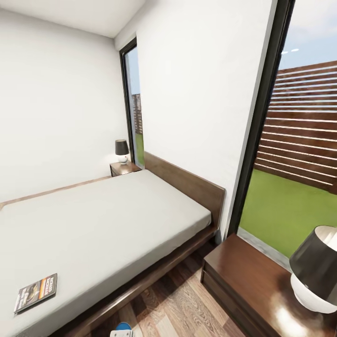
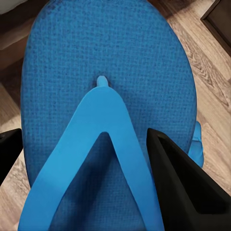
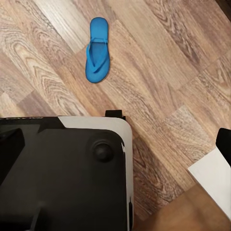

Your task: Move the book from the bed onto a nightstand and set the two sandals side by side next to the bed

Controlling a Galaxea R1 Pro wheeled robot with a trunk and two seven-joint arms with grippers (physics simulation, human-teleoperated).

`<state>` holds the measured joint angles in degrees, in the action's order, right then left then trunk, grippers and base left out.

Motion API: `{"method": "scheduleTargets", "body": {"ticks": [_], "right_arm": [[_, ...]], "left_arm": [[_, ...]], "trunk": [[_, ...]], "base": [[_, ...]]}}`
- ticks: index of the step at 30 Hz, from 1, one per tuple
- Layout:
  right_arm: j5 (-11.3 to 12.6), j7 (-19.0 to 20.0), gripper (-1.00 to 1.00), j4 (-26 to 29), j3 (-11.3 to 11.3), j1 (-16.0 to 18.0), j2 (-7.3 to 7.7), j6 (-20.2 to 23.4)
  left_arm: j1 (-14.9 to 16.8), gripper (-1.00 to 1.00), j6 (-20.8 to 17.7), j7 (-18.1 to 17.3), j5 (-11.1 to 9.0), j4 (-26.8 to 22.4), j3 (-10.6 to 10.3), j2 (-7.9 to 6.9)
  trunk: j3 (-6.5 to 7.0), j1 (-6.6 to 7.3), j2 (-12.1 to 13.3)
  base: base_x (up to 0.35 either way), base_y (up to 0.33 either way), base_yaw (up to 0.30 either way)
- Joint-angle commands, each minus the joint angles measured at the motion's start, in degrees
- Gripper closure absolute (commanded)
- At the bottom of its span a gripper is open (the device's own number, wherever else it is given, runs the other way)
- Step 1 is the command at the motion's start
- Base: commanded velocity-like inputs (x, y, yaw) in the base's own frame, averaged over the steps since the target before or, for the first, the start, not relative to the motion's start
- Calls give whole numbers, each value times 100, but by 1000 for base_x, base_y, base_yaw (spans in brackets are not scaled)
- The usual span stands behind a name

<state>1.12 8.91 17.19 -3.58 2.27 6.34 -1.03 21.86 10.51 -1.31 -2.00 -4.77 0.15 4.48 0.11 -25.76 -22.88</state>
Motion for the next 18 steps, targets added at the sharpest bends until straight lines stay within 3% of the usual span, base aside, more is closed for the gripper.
{"method": "scheduleTargets", "body": {"ticks": [1, 12, 18], "right_arm": [[11, 40, -100, -5, -38, 2, -2, -11], [16, 40, -100, 3, -39, 2, -7, -9], [15, -155, -100, 82, -50, 115, -125, 42]], "left_arm": [[2, 100, 21, -18, -11, 8, 2, 0], [2, 100, 21, -18, -11, 6, 2, 0], [2, 100, 21, -18, -11, 3, 2, 0]], "trunk": [[-2, -2, -4], [-2, -2, -4], [-2, -2, -4]], "base": [[0, 0, 0], [0, 0, 0], [0, 0, 0]]}}
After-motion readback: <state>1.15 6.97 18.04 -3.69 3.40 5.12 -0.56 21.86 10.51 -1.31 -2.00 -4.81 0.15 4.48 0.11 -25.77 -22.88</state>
